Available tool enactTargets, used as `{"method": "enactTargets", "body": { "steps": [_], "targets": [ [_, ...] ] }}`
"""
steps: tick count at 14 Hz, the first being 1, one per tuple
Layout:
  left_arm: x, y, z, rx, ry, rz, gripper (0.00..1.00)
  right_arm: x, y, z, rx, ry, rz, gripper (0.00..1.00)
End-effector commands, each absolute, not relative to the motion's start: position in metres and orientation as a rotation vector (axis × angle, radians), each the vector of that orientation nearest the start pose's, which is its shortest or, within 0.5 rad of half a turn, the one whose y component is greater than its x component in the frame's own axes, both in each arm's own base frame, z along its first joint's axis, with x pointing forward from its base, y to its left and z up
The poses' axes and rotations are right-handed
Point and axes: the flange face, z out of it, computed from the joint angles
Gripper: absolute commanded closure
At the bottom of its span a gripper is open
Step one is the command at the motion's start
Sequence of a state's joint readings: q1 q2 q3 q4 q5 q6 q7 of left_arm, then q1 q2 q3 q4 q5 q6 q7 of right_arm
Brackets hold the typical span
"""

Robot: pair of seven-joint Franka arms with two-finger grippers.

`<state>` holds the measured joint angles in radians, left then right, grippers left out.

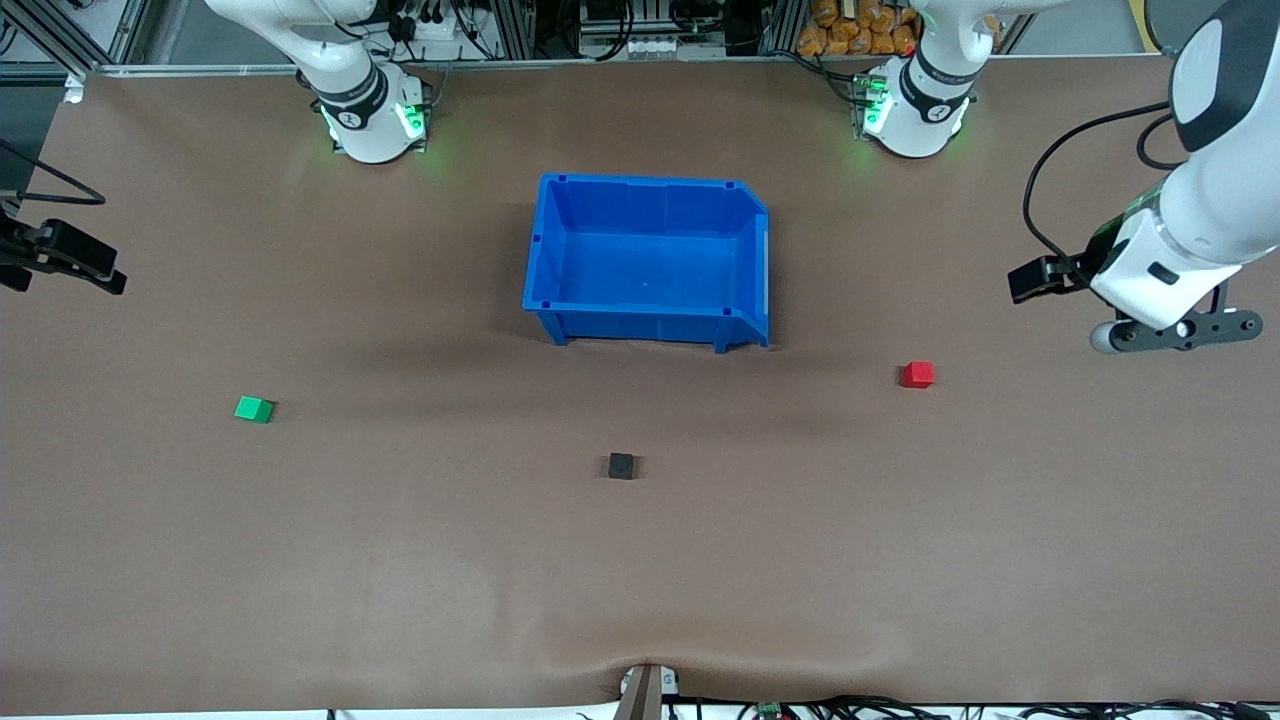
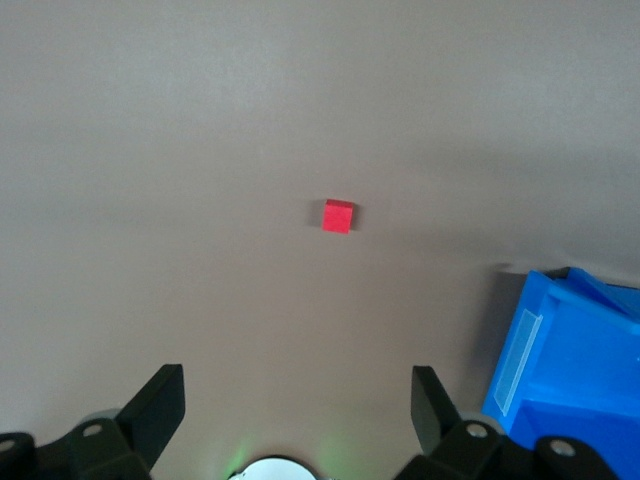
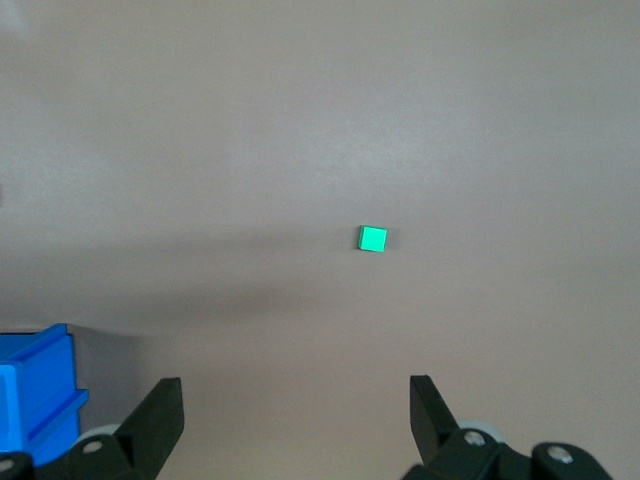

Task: Attach green and red cubes to black cube
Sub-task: 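Reach the left gripper toward the red cube while the right gripper starts moving, then lower the right gripper to the green cube while the left gripper descends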

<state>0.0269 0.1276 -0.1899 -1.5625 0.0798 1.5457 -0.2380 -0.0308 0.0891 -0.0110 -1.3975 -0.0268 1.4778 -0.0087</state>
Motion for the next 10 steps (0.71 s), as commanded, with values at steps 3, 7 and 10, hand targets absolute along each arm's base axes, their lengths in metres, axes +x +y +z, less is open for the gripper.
{"method": "enactTargets", "body": {
  "steps": [3,7,10],
  "targets": [
    [0.580,-0.089,0.527,-3.054,-0.109,0.153,0.00,0.574,-0.030,0.650,-3.168,0.079,0.011,0.00],
    [0.576,-0.100,0.503,-3.037,-0.175,0.137,0.00,0.594,-0.024,0.614,-3.185,0.046,0.084,0.00],
    [0.575,-0.100,0.486,-3.044,-0.170,0.108,0.00,0.619,-0.010,0.586,-3.333,-0.045,0.062,0.00]
  ]
}}
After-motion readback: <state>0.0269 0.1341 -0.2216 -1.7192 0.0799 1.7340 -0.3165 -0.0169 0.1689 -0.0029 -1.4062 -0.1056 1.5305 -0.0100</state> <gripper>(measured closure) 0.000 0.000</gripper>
